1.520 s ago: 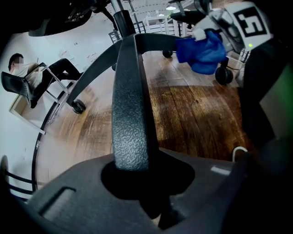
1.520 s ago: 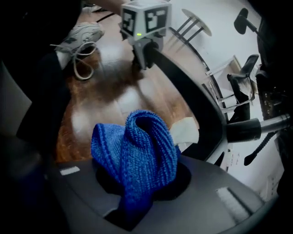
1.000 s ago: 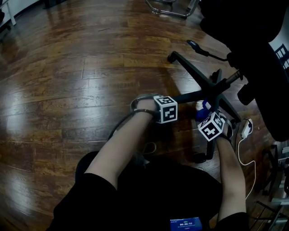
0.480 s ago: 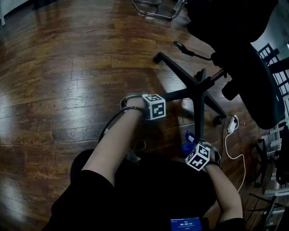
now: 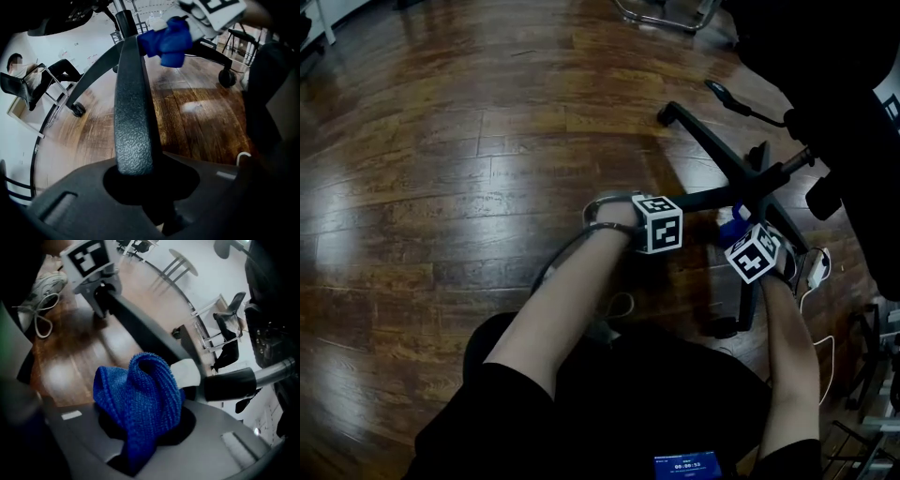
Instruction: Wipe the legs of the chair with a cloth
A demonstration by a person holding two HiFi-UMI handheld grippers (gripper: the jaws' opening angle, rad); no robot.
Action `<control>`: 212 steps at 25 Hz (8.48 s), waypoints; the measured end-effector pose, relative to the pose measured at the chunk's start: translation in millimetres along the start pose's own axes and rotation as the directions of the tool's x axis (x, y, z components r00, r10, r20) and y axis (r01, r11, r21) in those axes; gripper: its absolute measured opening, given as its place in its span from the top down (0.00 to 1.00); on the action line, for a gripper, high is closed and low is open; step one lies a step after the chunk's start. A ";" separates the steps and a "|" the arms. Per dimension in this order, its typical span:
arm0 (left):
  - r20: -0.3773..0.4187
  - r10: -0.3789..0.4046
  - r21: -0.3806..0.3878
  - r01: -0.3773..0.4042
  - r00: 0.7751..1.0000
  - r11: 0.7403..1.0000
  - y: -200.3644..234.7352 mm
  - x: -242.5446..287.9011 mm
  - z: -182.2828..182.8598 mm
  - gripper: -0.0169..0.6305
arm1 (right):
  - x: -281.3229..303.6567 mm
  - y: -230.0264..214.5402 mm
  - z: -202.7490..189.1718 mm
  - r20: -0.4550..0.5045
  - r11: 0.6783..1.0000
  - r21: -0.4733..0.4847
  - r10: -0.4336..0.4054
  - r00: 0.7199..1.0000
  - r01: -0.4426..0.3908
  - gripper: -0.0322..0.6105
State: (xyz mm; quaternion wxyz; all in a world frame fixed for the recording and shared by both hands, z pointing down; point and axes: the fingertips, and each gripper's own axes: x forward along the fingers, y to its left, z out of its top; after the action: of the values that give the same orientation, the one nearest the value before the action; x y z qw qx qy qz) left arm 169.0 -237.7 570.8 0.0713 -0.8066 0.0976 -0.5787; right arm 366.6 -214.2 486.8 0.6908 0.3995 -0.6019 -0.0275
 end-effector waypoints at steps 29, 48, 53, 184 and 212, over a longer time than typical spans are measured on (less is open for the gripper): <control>-0.011 0.007 -0.009 -0.007 1.000 1.000 1.5 1.4 -0.8 0.86 | -29.5 107.2 -61.2 -0.135 0.980 -0.106 0.156 0.979 -0.170 0.82; -0.001 0.004 -0.009 -0.004 1.000 1.000 -0.3 2.8 -0.6 0.86 | -24.4 85.4 -46.5 -0.086 0.995 -0.094 0.027 0.996 -0.036 0.82; -0.010 0.008 -0.015 -0.008 1.000 1.000 -0.3 3.6 -2.3 0.86 | -50.0 156.8 -87.1 -0.150 0.977 -0.125 0.154 0.977 -0.173 0.82; -0.012 -0.048 -0.022 0.047 0.999 0.999 -29.8 -2.2 4.7 0.85 | -20.0 64.5 -49.7 -0.064 0.997 -0.069 0.023 0.998 -0.028 0.82; -0.036 -0.073 -0.013 0.073 0.997 0.997 -31.9 -3.5 7.5 0.85 | 6.7 -19.6 -2.9 -0.038 0.991 -0.005 -0.133 0.990 0.132 0.82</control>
State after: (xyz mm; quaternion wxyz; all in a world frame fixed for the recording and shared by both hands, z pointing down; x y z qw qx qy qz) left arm 177.4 -205.9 572.5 0.0437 -0.7993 0.0728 -0.5950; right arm 379.6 -229.5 480.9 0.6993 0.4383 -0.5608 -0.0664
